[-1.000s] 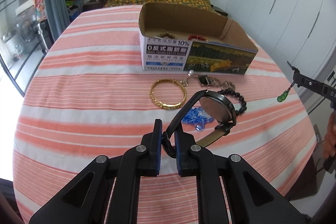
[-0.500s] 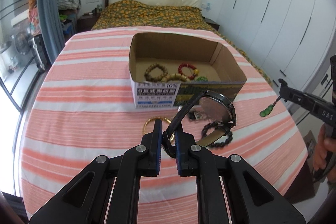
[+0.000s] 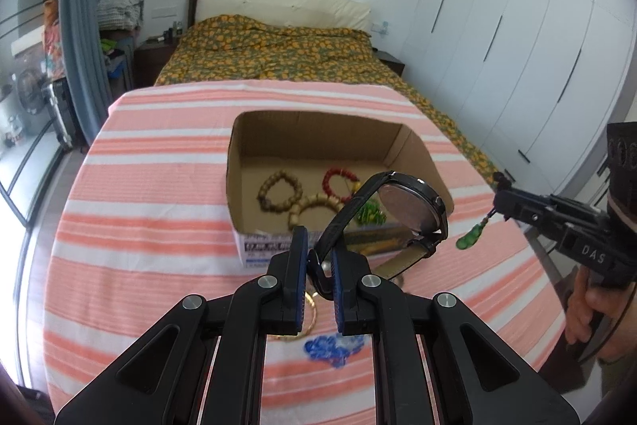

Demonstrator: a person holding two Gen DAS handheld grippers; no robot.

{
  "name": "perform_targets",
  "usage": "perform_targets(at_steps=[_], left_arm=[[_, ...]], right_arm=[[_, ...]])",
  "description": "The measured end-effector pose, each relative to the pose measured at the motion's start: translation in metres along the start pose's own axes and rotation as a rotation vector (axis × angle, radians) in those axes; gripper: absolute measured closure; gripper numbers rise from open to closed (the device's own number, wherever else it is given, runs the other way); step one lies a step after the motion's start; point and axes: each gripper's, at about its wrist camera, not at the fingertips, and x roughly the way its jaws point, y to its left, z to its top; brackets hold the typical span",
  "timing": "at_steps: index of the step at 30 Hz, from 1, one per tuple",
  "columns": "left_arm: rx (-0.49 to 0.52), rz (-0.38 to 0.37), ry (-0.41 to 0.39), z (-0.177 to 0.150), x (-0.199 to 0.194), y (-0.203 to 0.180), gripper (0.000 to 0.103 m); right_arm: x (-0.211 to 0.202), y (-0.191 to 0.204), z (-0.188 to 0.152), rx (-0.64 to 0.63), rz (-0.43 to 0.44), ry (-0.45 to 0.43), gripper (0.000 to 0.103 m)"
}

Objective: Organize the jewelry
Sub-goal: 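Carry the watch and dark bead bracelet into the cardboard box and open both tools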

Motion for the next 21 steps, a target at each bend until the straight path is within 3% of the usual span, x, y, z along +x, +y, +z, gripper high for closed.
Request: perform_targets(at_steps=[11,21], left_arm=[[-0.007,0.004,0.042,0.055,0.062,0.004,0.094],[0.012,0.059,0.147,0.058,0.14,-0.003,0.094]], right_arm=[[0.061,-0.022,0.052,-0.003,-0.008,0.065,0.089],[0.124,-0.063,0.055,0.009,-0.11,0.151,0.086]])
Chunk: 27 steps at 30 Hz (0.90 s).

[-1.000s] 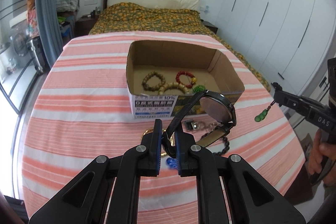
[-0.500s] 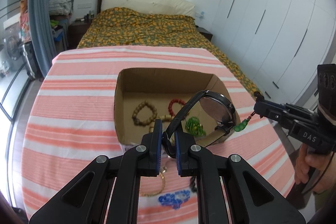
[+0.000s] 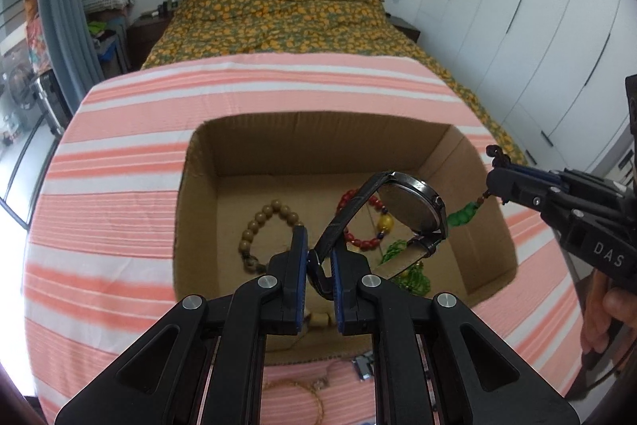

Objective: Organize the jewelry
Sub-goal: 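Carry the watch and dark bead bracelet into the cardboard box and open both tools, then withdraw both tools from the box back over the bed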

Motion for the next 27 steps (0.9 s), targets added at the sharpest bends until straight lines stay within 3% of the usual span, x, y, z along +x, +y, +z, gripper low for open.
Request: perform_targets(at_steps=[2,3,4,5,6,8,10,17,21,27], left_arm=[[0.004,0.022,0.023,-0.001,0.014,-0.001,0.091],[0.006,0.026,0.035,-0.001,0.019,0.0,0.089],[0.006,0.033,0.046,-0.002,0.023,0.0,0.08],[0.004,0.042,0.052,-0.004,0.025,-0.001,0.065],[0.003,0.057,0.044,-0.007,0.024,-0.001,0.057],[0.005,0.088,0.01,-0.012,0.015,-0.002,0.025],[0.005,0.121,-0.032,-0.021,-0.001,-0.002,0.016],[0.04,0.163,-0.105,-0.069,-0.061,0.002,0.007],[0.049,0.21,-0.107,-0.112,-0.092,0.004,0.006],[0.007,0.218,-0.097,-0.173,-0.136,0.009,0.006]], right_arm=[[0.012,-0.004,0.0,-0.007,-0.045,0.02,0.08],[0.016,-0.006,-0.002,-0.006,-0.061,0.025,0.069],[0.017,-0.009,-0.005,0.006,-0.076,0.02,0.043],[0.015,-0.011,-0.008,0.014,-0.083,0.011,0.036],[0.012,-0.012,-0.011,0.021,-0.09,-0.003,0.036],[0.003,-0.01,-0.018,0.026,-0.091,-0.025,0.036],[-0.011,-0.007,-0.031,0.02,-0.1,-0.055,0.036],[-0.062,0.012,-0.098,0.003,-0.095,-0.105,0.035],[-0.083,0.02,-0.155,0.011,-0.116,-0.093,0.035],[-0.103,0.021,-0.221,0.042,-0.178,-0.066,0.035]])
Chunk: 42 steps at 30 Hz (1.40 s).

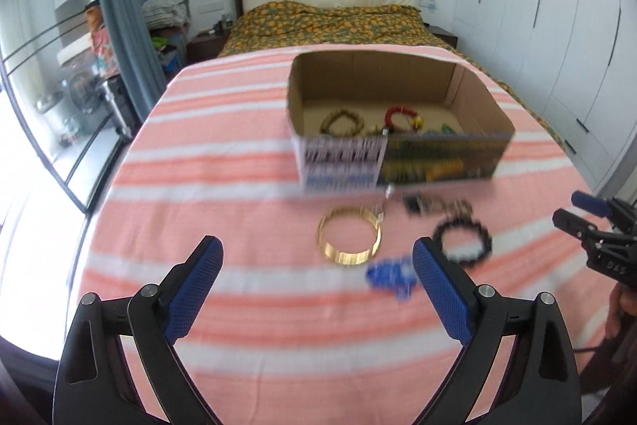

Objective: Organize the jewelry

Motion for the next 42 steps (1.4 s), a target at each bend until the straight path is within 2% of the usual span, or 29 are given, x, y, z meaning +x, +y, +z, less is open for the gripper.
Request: perform_targets(at_steps=[8,14,17,27,33,42], left_arm=[[-0.036,0.034,0.036,-0.05,-0.042,0.02,0.004],[-0.05,0.042,0.1,-0.077,-0.018,0.014,0.004],[-0.067,0.037,0.102,-0.089,0.0,0.009,0.004],[-0.106,0.034,0.137,-0.093,0.05,0.001,0.004],[-0.112,0.031,0.154,-0.09,0.063,0.0,0.004],[-0.083,0.053,0.141,-0.092,0.07,-0.003,0.004]], right_arm=[[-0.005,-0.011,-0.05,0.06,-0.018,0.057,0.035],[0.002,-0.012,-0.064,0.076,-0.014,0.072,0.035],[0.006,-0.011,-0.064,0.073,-0.008,0.071,0.035],[0.023,-0.019,-0.056,0.076,-0.02,0.078,0.034],[0.029,-0.022,-0.059,0.078,-0.026,0.087,0.034],[0.029,-0.019,-0.061,0.059,-0.028,0.08,0.026]])
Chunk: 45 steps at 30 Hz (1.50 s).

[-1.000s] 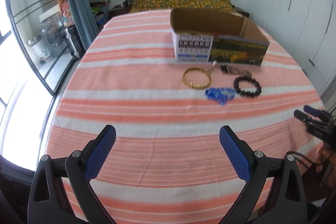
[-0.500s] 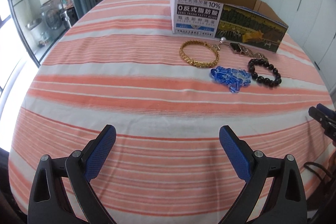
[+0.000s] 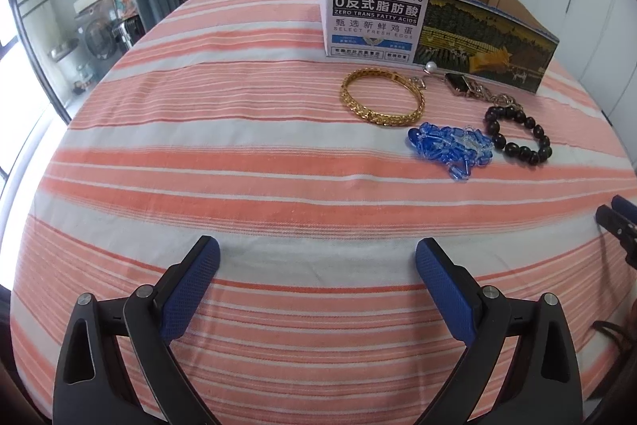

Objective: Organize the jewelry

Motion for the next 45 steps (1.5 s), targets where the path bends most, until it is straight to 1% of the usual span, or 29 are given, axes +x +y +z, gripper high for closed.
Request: perform_targets(at_steps=[5,11,21,26,39,45], left_arm=[[0.006,0.004,0.005,0.0,0.002,0.0,0.0],[0.002,0.007,0.004,0.001,0.003,-0.001,0.0],[0.005,0.004,0.006,0.001,0.003,-0.001,0.0],[0.009,0.0,0.01,0.0,0.002,0.0,0.0],[0.012,-0.002,0.009,0.0,0.002,0.0,0.0],[0.011,-0.001,0.017,0.0,0.002,0.0,0.0]], right_arm=[[0.0,0.0,0.0,0.0,-0.001,0.0,0.025],[0.002,0.003,0.0,-0.015,0.004,0.008,0.02],[0.003,0.004,0.0,-0.023,0.0,0.012,0.019],[0.004,0.007,0.0,-0.04,0.006,0.025,0.012],[0.006,0.01,0.001,-0.053,0.006,0.034,0.009],[0.007,0.013,0.001,-0.068,0.004,0.042,0.006]])
